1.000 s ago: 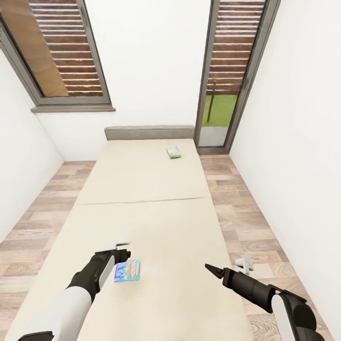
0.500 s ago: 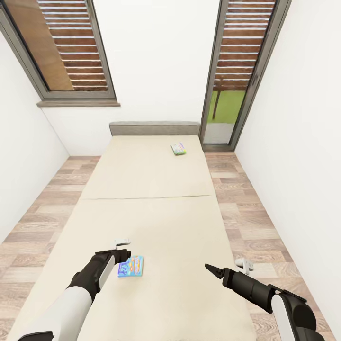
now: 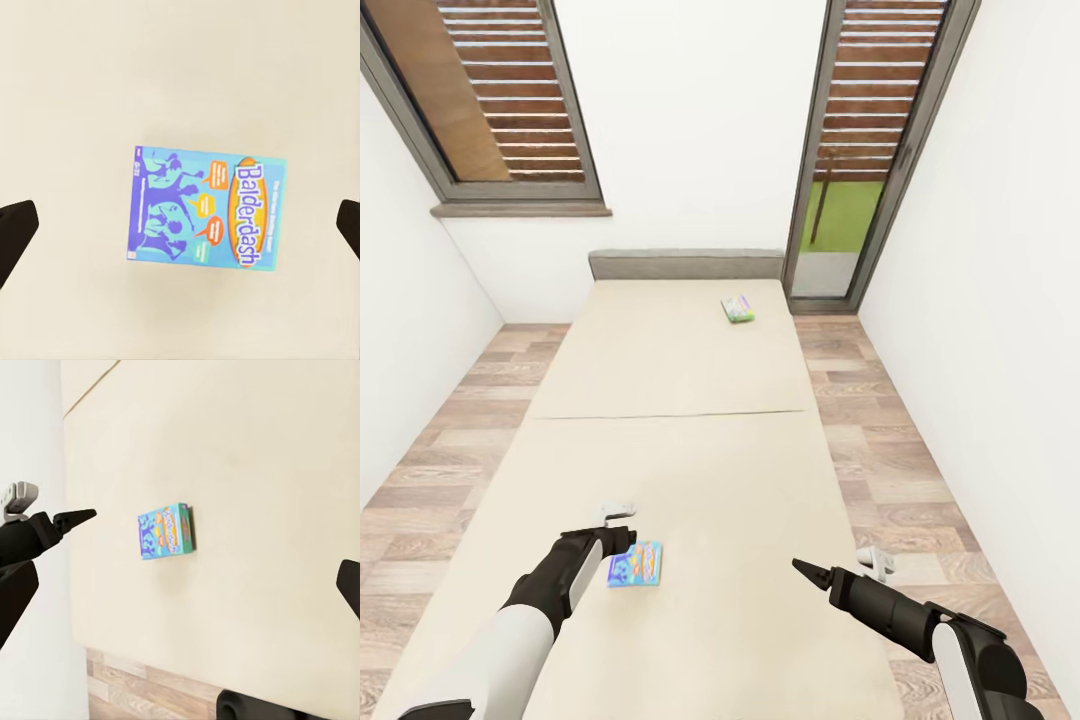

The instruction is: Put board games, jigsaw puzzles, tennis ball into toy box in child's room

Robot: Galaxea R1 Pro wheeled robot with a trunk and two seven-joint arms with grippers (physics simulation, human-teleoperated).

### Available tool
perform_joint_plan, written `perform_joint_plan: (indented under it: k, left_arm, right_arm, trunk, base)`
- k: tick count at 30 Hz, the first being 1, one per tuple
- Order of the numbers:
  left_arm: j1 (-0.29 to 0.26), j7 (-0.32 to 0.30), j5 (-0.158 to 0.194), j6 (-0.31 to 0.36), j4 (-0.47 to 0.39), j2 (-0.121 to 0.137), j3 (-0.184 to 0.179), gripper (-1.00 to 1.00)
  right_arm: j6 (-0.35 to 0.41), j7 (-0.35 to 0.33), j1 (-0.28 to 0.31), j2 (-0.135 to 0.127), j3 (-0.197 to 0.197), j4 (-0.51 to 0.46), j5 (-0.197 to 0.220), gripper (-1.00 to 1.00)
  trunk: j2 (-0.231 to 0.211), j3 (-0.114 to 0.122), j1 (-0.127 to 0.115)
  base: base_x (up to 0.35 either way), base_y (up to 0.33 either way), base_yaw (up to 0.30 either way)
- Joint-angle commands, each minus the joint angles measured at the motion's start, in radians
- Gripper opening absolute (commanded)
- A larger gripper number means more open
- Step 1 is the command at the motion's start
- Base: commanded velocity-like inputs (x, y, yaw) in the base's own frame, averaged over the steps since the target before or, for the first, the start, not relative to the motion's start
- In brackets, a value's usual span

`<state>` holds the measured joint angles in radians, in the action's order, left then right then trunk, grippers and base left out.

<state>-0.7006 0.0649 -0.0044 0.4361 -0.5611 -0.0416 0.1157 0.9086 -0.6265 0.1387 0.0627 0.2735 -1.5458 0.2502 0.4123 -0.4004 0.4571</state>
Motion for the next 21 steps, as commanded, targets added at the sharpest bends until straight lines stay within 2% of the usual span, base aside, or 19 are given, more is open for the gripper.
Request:
perform_joint_plan:
  k: [1, 21]
  left_arm:
    - [0.000, 0.001, 0.000, 0.006, -0.002, -0.001, 0.005, 1.00]
    - [0.000, 0.001, 0.000, 0.006, -0.002, 0.000, 0.007, 1.00]
  right_arm:
    - [0.006, -0.006, 0.001, 0.001, 0.003, -0.001, -0.002, 1.00]
    - [0.006, -0.006, 0.001, 0.002, 0.003, 0.001, -0.003, 1.00]
  trunk:
    - [0.002, -0.003, 0.001]
    - [0.002, -0.036, 0.001]
  base:
    - [0.078, 0.000, 0.000]
    - [0.017, 0.000, 0.000]
